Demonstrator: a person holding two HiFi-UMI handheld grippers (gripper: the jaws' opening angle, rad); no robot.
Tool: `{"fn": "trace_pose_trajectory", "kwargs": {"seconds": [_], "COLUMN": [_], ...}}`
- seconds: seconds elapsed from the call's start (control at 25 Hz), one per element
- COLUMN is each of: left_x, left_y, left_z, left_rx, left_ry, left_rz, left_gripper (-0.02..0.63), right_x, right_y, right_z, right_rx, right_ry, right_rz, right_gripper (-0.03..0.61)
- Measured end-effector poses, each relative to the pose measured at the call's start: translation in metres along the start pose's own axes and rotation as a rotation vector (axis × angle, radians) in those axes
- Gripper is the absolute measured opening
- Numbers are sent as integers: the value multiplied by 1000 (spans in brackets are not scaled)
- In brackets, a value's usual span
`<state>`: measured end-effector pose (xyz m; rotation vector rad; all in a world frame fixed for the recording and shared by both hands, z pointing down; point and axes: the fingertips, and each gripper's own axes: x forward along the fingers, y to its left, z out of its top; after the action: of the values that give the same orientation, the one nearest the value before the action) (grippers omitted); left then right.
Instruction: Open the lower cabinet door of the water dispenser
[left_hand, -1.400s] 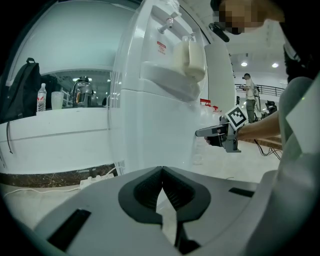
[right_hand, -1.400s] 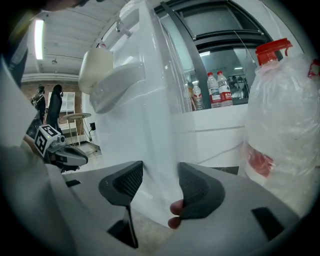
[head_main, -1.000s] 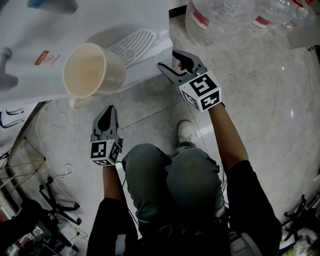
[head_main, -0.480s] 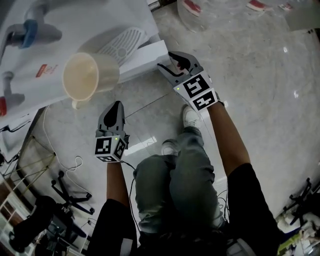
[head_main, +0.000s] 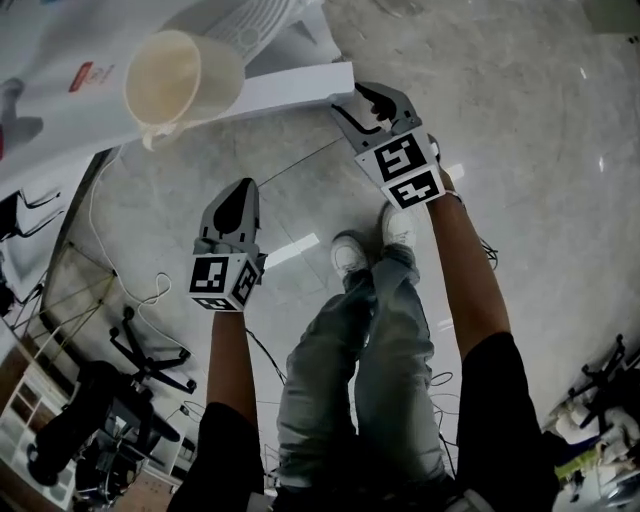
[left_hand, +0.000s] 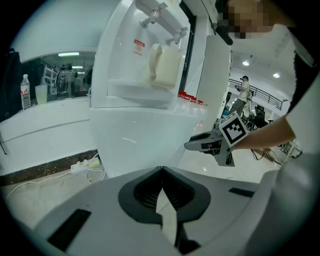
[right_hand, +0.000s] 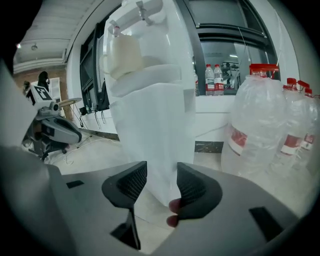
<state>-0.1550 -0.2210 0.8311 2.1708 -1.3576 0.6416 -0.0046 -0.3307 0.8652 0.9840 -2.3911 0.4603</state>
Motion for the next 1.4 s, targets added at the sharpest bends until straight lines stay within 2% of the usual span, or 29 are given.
{"fn": "trace_pose_trajectory", "kwargs": {"seconds": [0.24, 0.6, 0.96, 1.4], "left_x": [-45, -100, -165, -230], "left_y": [-20, -56, -45, -21], "left_z": [-24, -51, -91, -126], "left_rx": [-6, -23, -56, -43], "left_ry": [25, -6, -5, -13], "left_rz": [23, 82, 134, 112], "left_gripper": [11, 11, 11, 11], "right_x": [-24, -45, -60, -55], "right_y": [43, 87, 162, 265], "right_z": [-28, -47, -68, -81], "right_rx": [15, 57, 18, -33], "right_ry": [30, 24, 66, 131], "right_rz": [-5, 23, 65, 135], "right_gripper": [187, 192, 192, 181]}}
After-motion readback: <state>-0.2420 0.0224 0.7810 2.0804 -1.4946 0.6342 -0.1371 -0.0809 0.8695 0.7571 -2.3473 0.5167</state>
